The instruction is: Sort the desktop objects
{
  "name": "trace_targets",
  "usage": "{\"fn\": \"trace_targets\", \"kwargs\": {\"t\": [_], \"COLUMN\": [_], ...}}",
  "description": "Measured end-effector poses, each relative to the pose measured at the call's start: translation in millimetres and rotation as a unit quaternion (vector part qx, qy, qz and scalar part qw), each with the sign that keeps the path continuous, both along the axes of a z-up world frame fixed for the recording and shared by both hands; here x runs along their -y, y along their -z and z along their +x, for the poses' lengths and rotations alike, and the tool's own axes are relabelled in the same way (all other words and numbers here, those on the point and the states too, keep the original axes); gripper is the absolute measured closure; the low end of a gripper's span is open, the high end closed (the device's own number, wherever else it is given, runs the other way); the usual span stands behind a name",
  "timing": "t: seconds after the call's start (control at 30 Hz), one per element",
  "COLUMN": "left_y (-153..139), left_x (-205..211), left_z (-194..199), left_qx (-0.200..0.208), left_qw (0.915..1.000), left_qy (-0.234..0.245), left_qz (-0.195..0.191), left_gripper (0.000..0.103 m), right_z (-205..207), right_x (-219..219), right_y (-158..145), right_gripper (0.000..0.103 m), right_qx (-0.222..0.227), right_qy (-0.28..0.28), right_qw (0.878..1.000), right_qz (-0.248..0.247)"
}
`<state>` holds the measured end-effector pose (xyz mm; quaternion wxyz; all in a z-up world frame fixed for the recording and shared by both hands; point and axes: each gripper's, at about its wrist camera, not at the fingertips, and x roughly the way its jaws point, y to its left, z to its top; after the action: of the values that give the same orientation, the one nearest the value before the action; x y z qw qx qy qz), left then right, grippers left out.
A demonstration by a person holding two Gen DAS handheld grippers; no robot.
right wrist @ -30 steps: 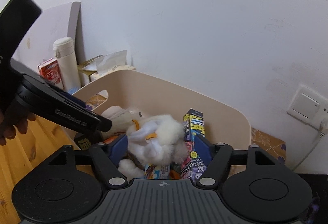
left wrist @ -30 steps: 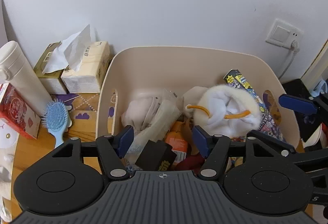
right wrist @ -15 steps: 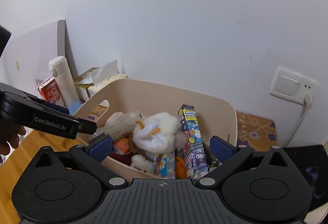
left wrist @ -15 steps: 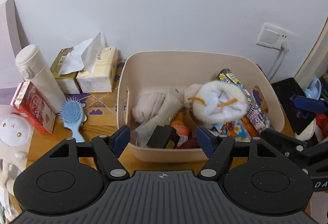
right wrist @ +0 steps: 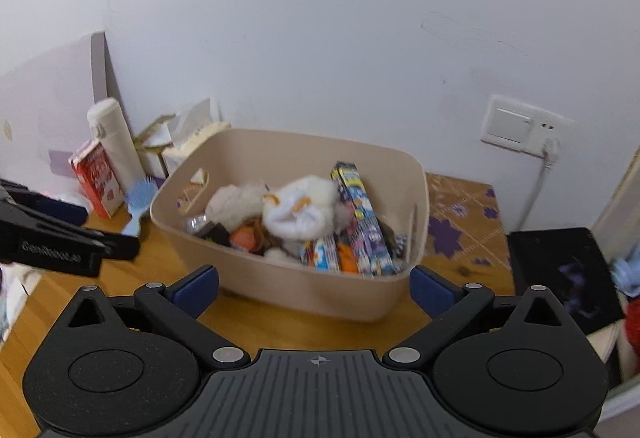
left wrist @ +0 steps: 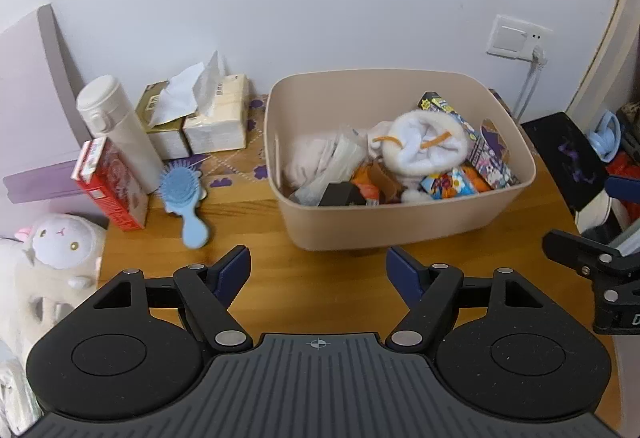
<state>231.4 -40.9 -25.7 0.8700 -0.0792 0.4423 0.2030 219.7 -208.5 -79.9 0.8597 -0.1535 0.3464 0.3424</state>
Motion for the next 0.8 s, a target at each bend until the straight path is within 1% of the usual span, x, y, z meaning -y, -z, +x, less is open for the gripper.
{"fn": "trace_targets", "kwargs": {"t": [0.07,0.2,0.3,0.47,0.63,0.8], "left_y": [-4,-13,-20,-32,-45,-61], "left_x": [3,8,17,30,49,64], "left_z": [-12,-34,-53,-84,-118,-150], "left_qx": [0.002,0.009,0.02,0.024,0.027,0.032], "left_qw": [1.0,0.9999,0.9997,0.9995,0.9988,0.9983], "left_qy": [0.005,0.004,0.012,0.019,0.038,0.048], "left_qz": [0.002,-0.012,-0.004,-0.007,0.015,0.008], "left_gripper": [0.027,0.025,0.022,0.022,0.021,0.021], "right_z": [-12,-34,-52,-81,-107,-136], "right_x": [5,13,19,30,43,61], "right_y": [-4,-12,-20,-35,-46,-59], "right_gripper": [0.0,0.0,0.0,0.0,0.0,0.0], "right_qx": [0.004,0.004,0.004,0.009,0.002,0.0], "right_qy": [0.001,0.007,0.013,0.026,0.055,0.075], "right_qw": [1.0,1.0,1.0,0.999,0.998,0.997], "right_qz": [-0.006,-0.01,-0.014,-0.017,-0.022,-0.018]}}
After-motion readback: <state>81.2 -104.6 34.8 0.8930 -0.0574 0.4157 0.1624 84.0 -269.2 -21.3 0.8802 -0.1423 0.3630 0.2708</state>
